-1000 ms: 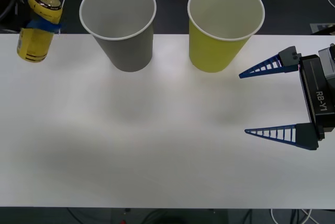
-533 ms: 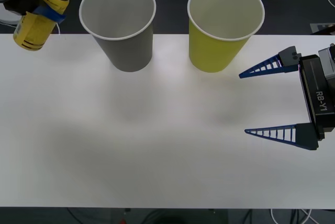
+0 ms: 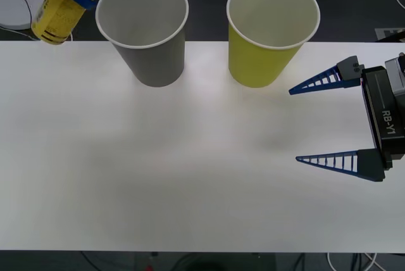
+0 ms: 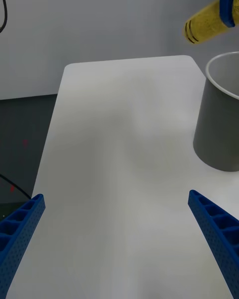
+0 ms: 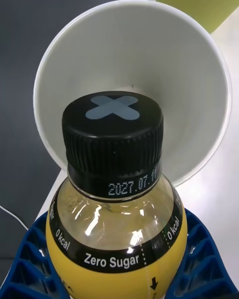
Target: Put the can into the green bin and the plastic bottle into the gray bin
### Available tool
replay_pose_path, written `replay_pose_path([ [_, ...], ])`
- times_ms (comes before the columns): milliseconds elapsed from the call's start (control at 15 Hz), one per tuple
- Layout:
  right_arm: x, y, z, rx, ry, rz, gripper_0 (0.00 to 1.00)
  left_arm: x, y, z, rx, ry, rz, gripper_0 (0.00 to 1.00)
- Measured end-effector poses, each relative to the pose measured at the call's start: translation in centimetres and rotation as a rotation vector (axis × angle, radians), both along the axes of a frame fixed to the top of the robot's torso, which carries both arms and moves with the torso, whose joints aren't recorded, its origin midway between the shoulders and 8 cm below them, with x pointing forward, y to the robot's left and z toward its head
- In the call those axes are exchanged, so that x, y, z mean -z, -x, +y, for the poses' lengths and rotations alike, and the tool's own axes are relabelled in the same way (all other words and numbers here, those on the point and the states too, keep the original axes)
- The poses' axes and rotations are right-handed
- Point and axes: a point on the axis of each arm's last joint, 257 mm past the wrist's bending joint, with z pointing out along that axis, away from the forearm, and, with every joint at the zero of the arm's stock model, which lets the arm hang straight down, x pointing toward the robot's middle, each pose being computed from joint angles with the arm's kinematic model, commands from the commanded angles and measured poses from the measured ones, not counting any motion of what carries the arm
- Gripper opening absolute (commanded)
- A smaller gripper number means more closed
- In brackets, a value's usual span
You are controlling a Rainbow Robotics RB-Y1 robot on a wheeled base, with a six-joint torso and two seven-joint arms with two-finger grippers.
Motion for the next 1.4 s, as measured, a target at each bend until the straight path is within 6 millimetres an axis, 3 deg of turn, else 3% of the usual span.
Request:
replay_pose_path([
  [533, 0.0, 0.0, 0.0, 0.000, 0.000, 0.000, 1.00, -2.7, -2.3, -3.7, 0.003, -0.156, -0.008, 0.00],
  [1400, 0.0, 0.0, 0.0, 0.000, 0.000, 0.000, 1.00, -3.5, -3.7, -9.6, -0.017, -0.200, 0.042, 0.00],
])
